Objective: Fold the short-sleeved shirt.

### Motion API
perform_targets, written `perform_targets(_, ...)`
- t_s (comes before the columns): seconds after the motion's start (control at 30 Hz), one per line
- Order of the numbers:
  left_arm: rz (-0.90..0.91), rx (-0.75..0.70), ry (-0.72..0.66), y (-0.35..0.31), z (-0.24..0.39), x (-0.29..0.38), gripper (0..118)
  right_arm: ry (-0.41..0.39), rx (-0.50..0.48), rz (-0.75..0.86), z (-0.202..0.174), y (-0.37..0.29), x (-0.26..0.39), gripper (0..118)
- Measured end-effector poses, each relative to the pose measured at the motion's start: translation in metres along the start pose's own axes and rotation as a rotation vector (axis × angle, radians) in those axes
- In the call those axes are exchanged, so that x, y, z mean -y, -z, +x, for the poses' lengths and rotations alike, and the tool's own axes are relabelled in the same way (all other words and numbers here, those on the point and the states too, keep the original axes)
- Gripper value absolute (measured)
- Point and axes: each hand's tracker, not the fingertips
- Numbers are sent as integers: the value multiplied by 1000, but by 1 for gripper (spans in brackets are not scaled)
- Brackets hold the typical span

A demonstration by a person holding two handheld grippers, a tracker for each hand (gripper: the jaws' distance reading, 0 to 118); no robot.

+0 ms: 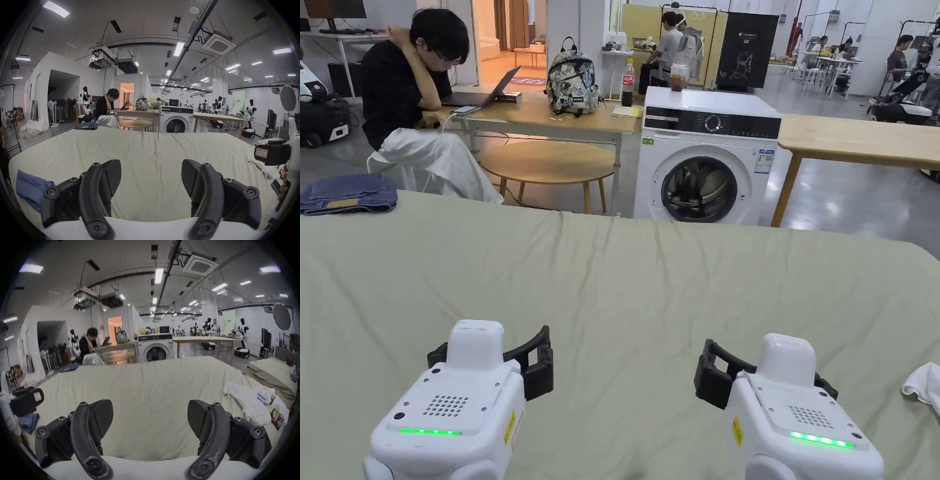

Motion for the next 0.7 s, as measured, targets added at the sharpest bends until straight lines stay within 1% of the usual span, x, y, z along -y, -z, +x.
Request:
perform_targets(0.03, 0, -6, 3, 0, 0, -1, 78, -6, 0, -9, -1, 1, -1, 96)
perform_targets(0.1, 1, -4, 18, 0, 2, -2, 78, 9, 1, 19, -2, 0, 1, 96)
perform_targets(0.2, 57, -21, 96, -3, 7, -1, 78, -10, 44, 28, -7, -1, -1, 96)
perform_targets(0.3, 62, -18, 109, -4, 9, -2, 78, -9, 65, 9, -8, 1, -4, 96)
perform_targets(0.37, 32, 9, 91, -2, 8, -3, 78, 16, 51, -2, -5, 2, -5, 96)
perform_targets(0.43, 21, 21, 73, -2, 8, -2, 78, 70, 22, -16, -2, 1, -7, 96)
perform_targets(0.5, 21, 15, 70, -1, 7, -1, 78, 99, 23, -29, 1, 2, -8, 96)
perform_targets(0.57, 14, 13, 70, -1, 7, 1, 78, 109, 25, -40, 4, 8, -5, 96)
perform_targets(0.63, 1, 15, 68, -1, 6, 3, 78, 108, 42, -49, 5, 10, -4, 96)
perform_targets(0.7, -10, 17, 68, -1, 6, 6, 78, 64, 101, -44, 3, 5, -5, 96)
